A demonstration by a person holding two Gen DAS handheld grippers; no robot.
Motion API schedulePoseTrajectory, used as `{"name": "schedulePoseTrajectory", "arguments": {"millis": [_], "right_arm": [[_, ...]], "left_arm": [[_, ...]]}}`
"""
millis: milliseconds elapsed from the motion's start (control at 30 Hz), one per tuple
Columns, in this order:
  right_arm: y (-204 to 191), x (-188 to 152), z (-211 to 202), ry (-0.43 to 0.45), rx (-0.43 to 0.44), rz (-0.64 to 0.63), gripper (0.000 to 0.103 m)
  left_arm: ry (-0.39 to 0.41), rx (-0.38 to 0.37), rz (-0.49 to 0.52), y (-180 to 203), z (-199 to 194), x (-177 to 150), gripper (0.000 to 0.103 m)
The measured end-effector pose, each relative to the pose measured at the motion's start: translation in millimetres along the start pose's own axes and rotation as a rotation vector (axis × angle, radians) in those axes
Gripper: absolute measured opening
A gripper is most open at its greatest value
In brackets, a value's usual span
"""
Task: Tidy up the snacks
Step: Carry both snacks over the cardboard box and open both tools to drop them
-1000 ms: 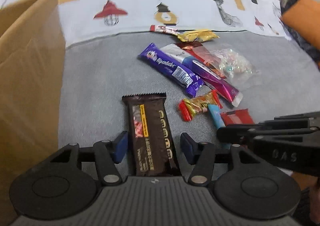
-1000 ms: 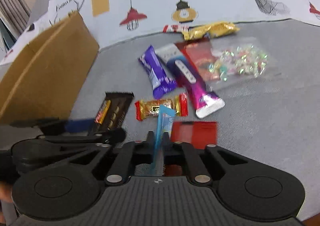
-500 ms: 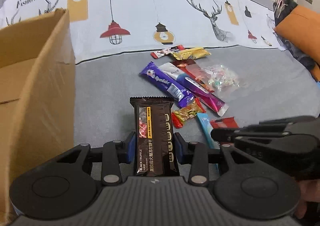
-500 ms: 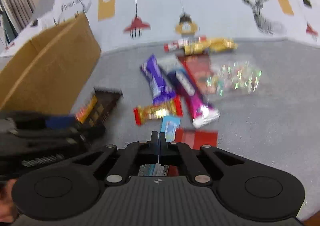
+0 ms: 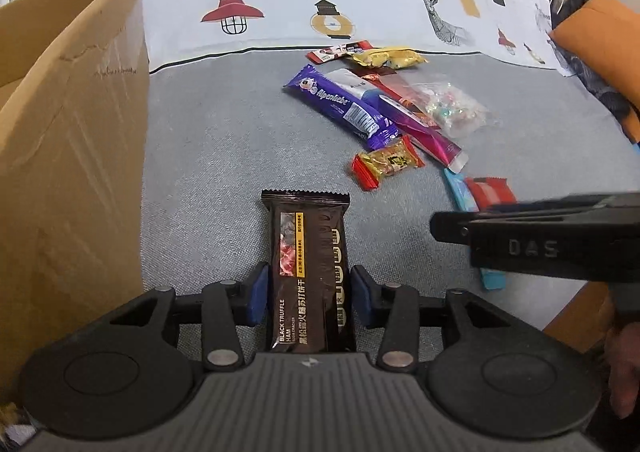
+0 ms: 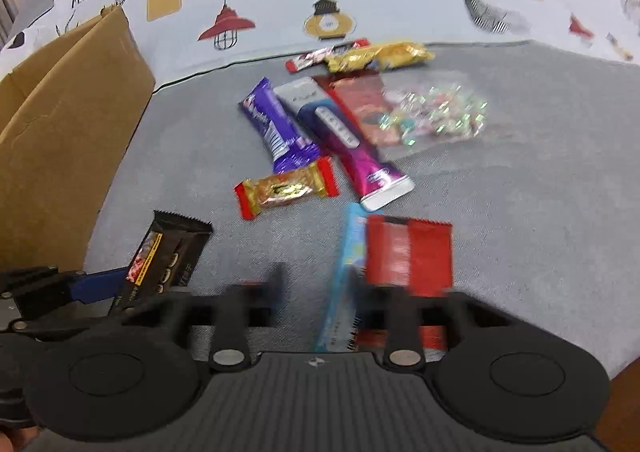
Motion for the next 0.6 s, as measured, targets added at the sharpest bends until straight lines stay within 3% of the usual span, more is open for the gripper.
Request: {"name": "schedulePoseTrajectory", "arguments": {"millis": [33,100,233,300,333,367,433,533,600], "right_arm": [[-1,-1,-2,0.015,-0.008,-0.012,0.075],[-1,-2,0,0.000,-0.004,-0.028,0.074],[5,-4,8,-0.020,-0.002,-0.029,0.069],[3,-5,12,-0.024,-0.022,-0.069,0.035],[2,-4,12,-0.014,-0.057,-0.100,0.013],[3,-3,12,-0.009,-0.051,-0.108,0.009],[7,0,9,0.031,-0.030,-0.089,0.006],[12,5,-5,0.087,-0.005,-0.080,0.006],[15,8,-20,0.116,0.026,-0.054,0.006]], "left_arm": [[0.001,0.001,0.003,1,0,0,0.055],[-0.001,-0.004,0.013,2,2,0,0.066],[0.010,0.027,0.066,11,7,-2,0.074],[0.013,0.042,0.079,13,8,-3,0.069],[0.010,0.046,0.061,12,8,-1,0.059],[0.006,0.047,0.025,7,6,4,0.043],[-0.021,-0.004,-0.054,-1,0,11,0.043],[0.033,0.026,-0.022,4,-21,19,0.043],[0.046,-0.020,-0.073,1,-38,29,0.043]]}}
Point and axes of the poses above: each gripper's, at about its wrist camera, not at the fingertips, and z roughly the way its jaws point, y to its right, x to its top, the point moved 1 cm from there along z, roughly the way its jaws point, and after that the axes turned 2 degrees about -z, right-handed, at the moved point
